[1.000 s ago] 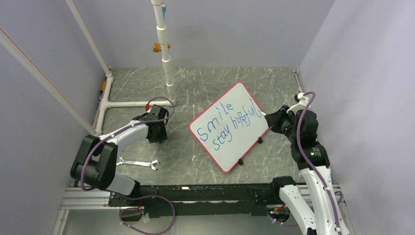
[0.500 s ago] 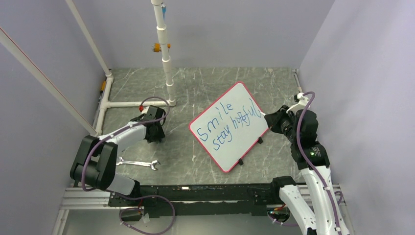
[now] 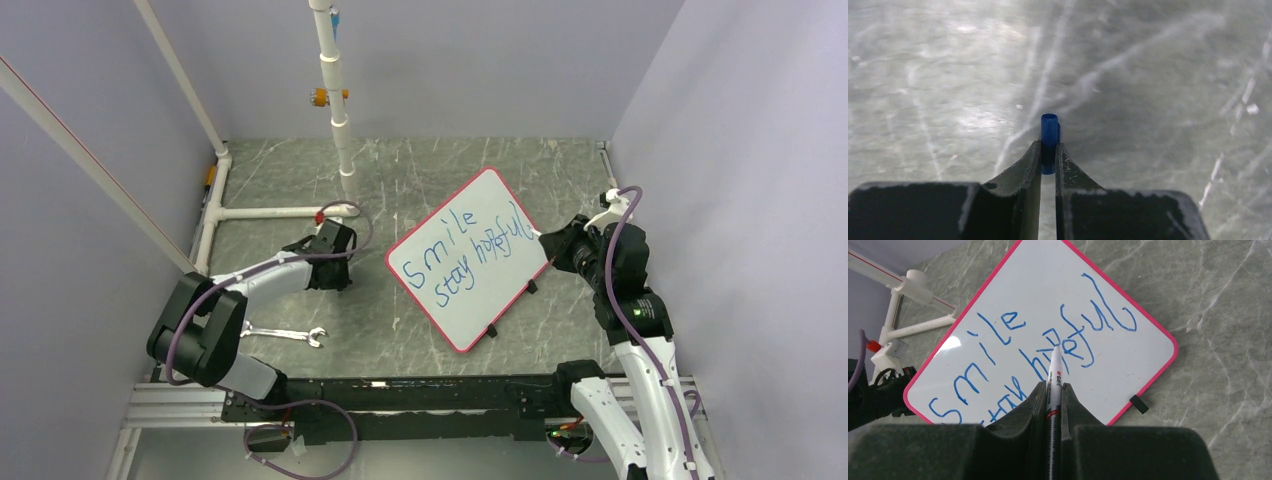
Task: Write a sentence on the whiteboard
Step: Pick up the pen cap from the center of the board.
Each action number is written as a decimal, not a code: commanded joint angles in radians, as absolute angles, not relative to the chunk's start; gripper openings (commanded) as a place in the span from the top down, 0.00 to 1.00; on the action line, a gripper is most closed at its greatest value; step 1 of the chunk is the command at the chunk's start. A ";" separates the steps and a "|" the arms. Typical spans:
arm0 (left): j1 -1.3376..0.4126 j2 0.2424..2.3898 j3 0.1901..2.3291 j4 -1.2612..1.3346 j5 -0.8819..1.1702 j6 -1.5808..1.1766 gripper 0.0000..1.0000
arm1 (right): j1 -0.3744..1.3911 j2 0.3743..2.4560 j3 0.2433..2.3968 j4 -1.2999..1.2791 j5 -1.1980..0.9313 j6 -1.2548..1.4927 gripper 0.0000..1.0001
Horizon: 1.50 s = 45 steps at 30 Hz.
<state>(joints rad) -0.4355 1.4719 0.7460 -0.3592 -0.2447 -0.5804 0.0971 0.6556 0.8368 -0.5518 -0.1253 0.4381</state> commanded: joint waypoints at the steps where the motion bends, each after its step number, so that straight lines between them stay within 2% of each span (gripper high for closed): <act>1: -0.509 1.468 0.762 -0.308 -0.160 -0.425 0.87 | 0.100 0.654 0.857 -0.512 -0.141 0.440 1.00; 4: -0.531 1.467 0.745 -0.294 -0.106 -0.386 0.83 | 0.100 0.652 0.852 -0.514 -0.139 0.439 1.00; 12: -0.548 1.449 0.748 -0.321 -0.080 -0.387 0.55 | 0.099 0.648 0.845 -0.514 -0.139 0.443 1.00; 15: -0.558 1.452 0.750 -0.328 -0.092 -0.400 0.53 | 0.100 0.647 0.847 -0.514 -0.139 0.442 1.00; 20: -0.574 1.501 0.767 -0.354 -0.159 -0.445 0.63 | 0.100 0.644 0.846 -0.516 -0.142 0.443 1.00; 26: -0.610 1.536 0.779 -0.410 -0.267 -0.527 0.68 | 0.100 0.637 0.855 -0.529 -0.131 0.437 1.00; 31: -0.619 1.543 0.781 -0.395 -0.267 -0.514 0.90 | 0.100 0.639 0.855 -0.531 -0.138 0.436 1.00; 34: -0.620 1.493 0.777 -0.409 -0.288 -0.503 1.00 | 0.100 0.638 0.861 -0.533 -0.144 0.433 1.00; 40: -0.620 1.339 0.778 -0.462 -0.284 -0.454 1.00 | 0.100 0.640 0.877 -0.509 -0.220 0.435 1.00; 45: -0.620 1.207 0.857 -0.583 -0.282 -0.419 1.00 | 0.099 0.636 0.872 -0.474 -0.286 0.463 1.00</act>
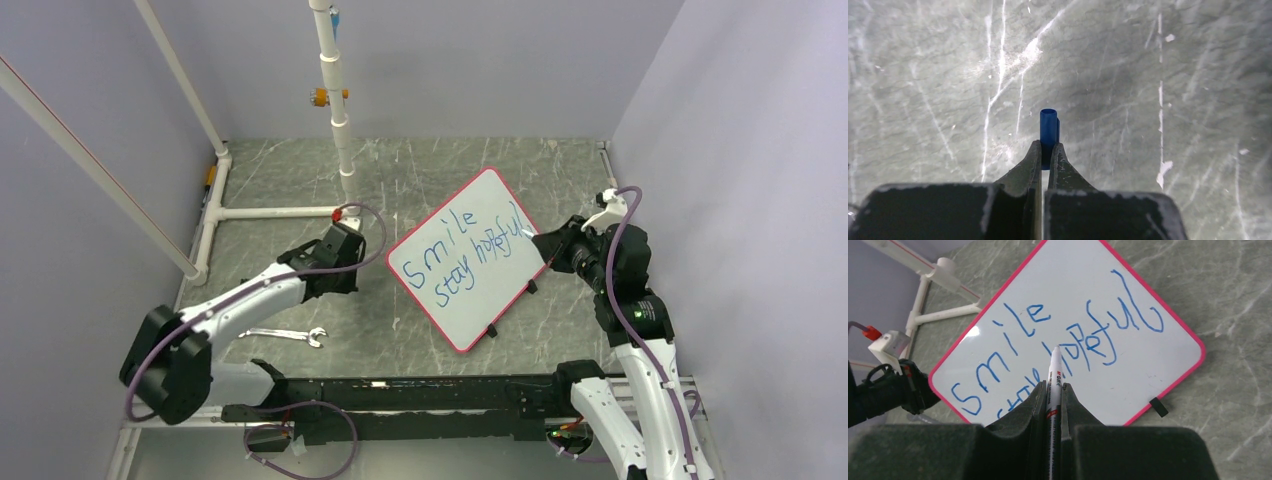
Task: Write a sentence on the whiteboard
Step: Pick up the pen cap from the center of the board.
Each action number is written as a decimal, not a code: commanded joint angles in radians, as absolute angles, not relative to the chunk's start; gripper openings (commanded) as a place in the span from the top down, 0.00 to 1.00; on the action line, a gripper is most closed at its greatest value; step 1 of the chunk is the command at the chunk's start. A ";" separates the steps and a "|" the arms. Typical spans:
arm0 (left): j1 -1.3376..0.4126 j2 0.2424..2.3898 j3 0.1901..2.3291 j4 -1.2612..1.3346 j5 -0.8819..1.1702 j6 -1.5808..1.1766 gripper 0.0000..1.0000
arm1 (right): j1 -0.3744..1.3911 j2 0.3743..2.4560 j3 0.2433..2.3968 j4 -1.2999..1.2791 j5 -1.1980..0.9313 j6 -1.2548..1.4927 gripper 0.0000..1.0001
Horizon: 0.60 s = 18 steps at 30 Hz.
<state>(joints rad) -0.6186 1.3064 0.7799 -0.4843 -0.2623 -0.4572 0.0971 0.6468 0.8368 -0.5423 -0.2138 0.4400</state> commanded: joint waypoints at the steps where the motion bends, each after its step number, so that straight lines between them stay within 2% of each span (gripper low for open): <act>1: -0.619 1.174 0.879 -0.611 -0.282 -0.412 1.00 | 0.100 0.639 0.870 -0.468 -0.301 0.468 1.00; 10: -0.620 0.987 1.074 -0.761 -0.184 -0.165 1.00 | 0.100 0.668 0.896 -0.433 -0.409 0.487 1.00; 18: -0.620 0.860 1.014 -0.585 0.071 0.158 1.00 | 0.100 0.696 0.923 -0.409 -0.475 0.469 1.00</act>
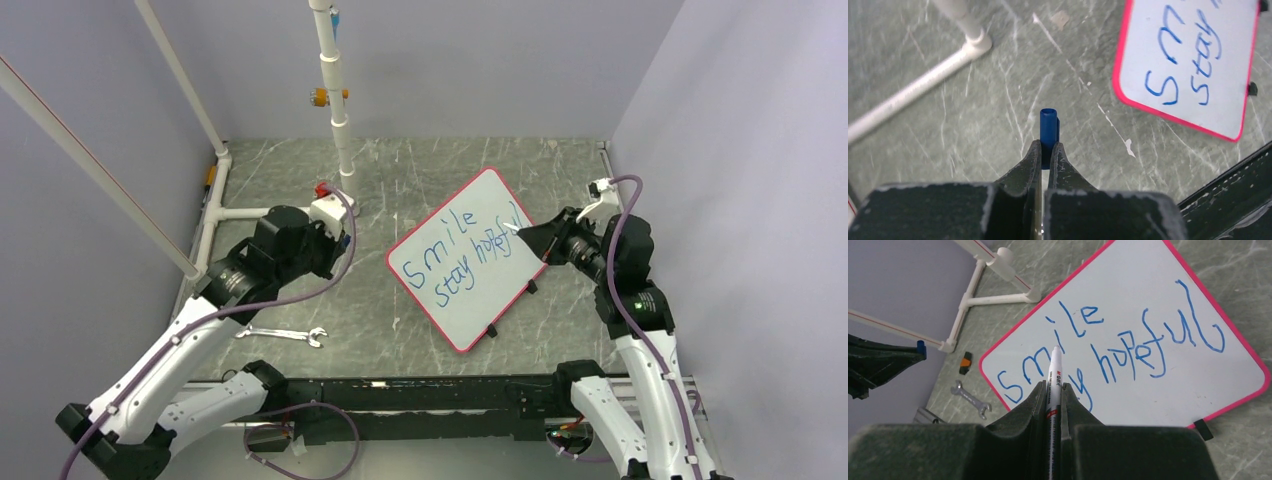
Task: Write a sentence on the whiteboard
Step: Pick up the pen cap from the center of the board, then insert the whiteboard marker without the cap into the pen cap.
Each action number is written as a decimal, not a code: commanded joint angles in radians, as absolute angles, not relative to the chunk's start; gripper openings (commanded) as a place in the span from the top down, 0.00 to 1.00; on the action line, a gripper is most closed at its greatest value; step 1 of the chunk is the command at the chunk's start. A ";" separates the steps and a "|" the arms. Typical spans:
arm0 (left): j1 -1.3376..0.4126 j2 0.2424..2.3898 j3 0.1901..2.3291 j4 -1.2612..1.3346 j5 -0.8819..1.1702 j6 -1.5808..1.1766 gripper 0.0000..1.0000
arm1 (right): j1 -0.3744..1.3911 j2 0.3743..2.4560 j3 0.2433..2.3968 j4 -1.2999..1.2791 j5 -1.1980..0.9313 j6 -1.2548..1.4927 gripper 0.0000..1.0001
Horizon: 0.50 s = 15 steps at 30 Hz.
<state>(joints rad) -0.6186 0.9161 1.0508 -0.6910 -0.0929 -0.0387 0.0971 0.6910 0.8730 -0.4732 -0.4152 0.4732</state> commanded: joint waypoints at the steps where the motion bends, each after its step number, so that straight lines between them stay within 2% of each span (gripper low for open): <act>1: -0.620 0.847 0.999 -0.561 0.094 0.188 1.00 | 0.100 0.699 0.922 -0.403 -0.489 0.468 1.00; 5: -0.619 0.839 0.985 -0.517 0.214 0.314 1.00 | 0.099 0.713 0.917 -0.370 -0.593 0.459 1.00; 11: -0.626 0.939 1.056 -0.565 0.486 0.520 1.00 | 0.101 0.722 0.892 -0.281 -0.803 0.485 1.00; 15: -0.629 1.022 1.075 -0.524 0.511 0.469 1.00 | 0.103 0.717 0.862 -0.227 -0.896 0.491 1.00</act>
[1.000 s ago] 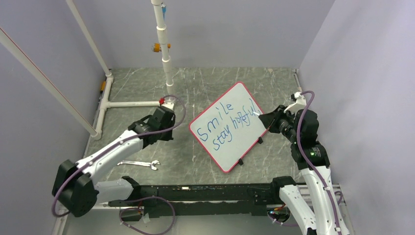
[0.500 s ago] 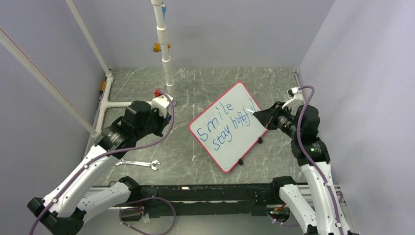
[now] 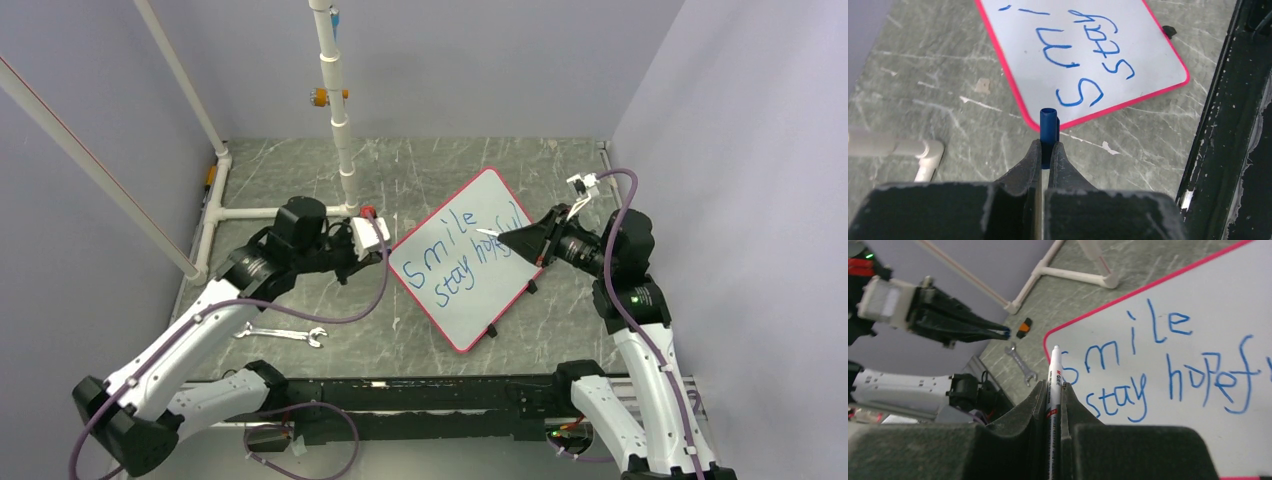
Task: Write a sentence on the whiteboard
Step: Insert the whiteboard marker without the cap into the pen cap.
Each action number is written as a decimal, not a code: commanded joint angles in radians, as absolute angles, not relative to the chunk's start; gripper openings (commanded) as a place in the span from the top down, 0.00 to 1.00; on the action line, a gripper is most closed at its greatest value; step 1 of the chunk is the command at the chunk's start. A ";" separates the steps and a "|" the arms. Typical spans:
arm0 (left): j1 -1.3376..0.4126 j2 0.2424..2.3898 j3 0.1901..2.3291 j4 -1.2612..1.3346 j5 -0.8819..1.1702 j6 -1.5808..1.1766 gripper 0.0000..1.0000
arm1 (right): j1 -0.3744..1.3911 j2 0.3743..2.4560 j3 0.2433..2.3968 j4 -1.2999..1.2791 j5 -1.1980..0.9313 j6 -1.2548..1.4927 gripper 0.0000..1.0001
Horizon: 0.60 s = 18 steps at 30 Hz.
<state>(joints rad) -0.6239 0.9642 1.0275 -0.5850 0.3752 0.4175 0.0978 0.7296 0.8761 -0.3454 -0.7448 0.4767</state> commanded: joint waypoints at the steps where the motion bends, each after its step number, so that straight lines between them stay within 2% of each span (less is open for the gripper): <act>1: -0.630 1.030 1.064 -0.503 0.540 0.483 1.00 | 0.106 0.716 0.853 -0.207 -0.918 0.500 1.00; 6: -0.629 1.006 0.979 -0.380 0.738 0.562 1.00 | 0.138 0.726 0.835 -0.165 -0.993 0.521 1.00; 12: -0.629 0.957 0.905 -0.318 0.815 0.573 1.00 | 0.222 0.761 0.862 -0.209 -0.991 0.483 1.00; 18: -0.629 0.948 0.888 -0.310 0.828 0.573 1.00 | 0.364 0.826 0.914 -0.276 -0.901 0.407 1.00</act>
